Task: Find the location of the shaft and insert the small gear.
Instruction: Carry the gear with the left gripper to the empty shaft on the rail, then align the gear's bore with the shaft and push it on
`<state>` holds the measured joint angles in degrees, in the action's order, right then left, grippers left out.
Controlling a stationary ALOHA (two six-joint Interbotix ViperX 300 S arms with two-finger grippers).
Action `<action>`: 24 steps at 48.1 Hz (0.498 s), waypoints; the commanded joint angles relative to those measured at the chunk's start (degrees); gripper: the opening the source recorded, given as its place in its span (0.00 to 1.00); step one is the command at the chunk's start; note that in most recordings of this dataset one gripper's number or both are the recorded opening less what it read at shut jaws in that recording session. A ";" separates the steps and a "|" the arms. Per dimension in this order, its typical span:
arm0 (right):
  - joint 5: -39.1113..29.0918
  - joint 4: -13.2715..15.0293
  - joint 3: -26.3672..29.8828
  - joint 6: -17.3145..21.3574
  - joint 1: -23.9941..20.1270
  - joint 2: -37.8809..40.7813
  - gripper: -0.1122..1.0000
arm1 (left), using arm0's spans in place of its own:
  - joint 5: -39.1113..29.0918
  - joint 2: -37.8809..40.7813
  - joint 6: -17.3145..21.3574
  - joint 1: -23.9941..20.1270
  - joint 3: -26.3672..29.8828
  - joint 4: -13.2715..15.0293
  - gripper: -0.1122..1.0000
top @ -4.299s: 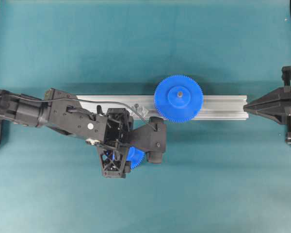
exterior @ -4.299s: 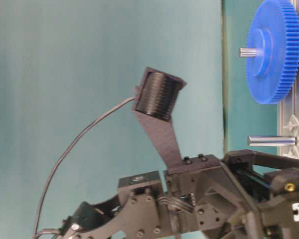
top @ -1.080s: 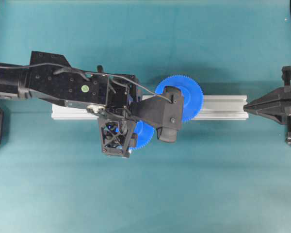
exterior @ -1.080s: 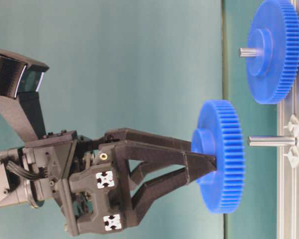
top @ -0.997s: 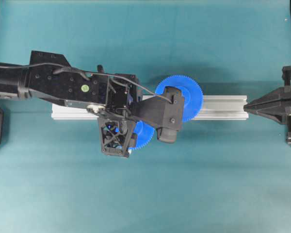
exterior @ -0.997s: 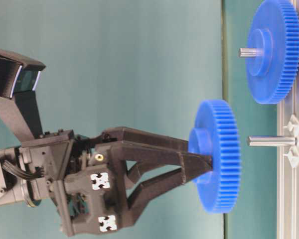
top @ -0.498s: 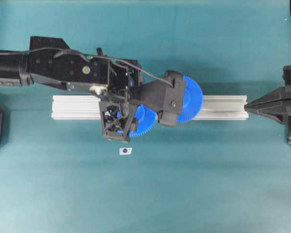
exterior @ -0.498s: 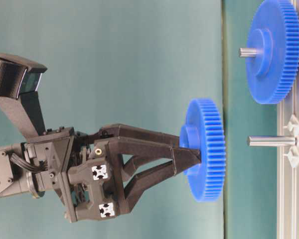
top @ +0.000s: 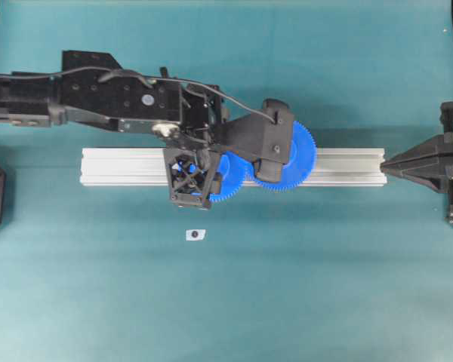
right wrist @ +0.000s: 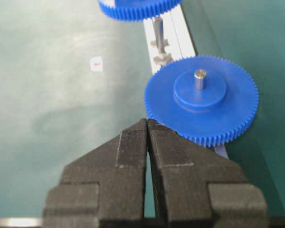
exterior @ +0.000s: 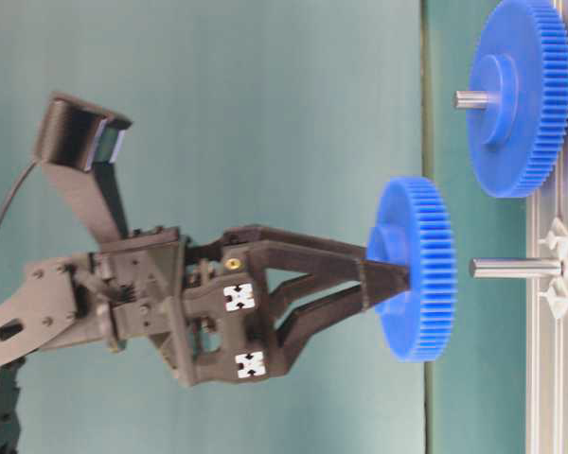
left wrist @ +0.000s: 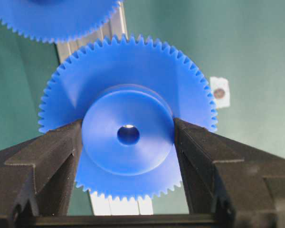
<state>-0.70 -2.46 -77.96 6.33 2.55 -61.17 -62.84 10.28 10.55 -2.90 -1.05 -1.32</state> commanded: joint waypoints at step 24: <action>0.18 -0.09 0.79 0.62 0.18 0.35 0.12 | 1.93 2.55 0.09 -1.67 0.26 -0.18 0.67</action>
<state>-0.70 -2.46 -77.96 6.33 2.55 -61.17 -61.35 13.89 10.55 -4.39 -1.32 -1.32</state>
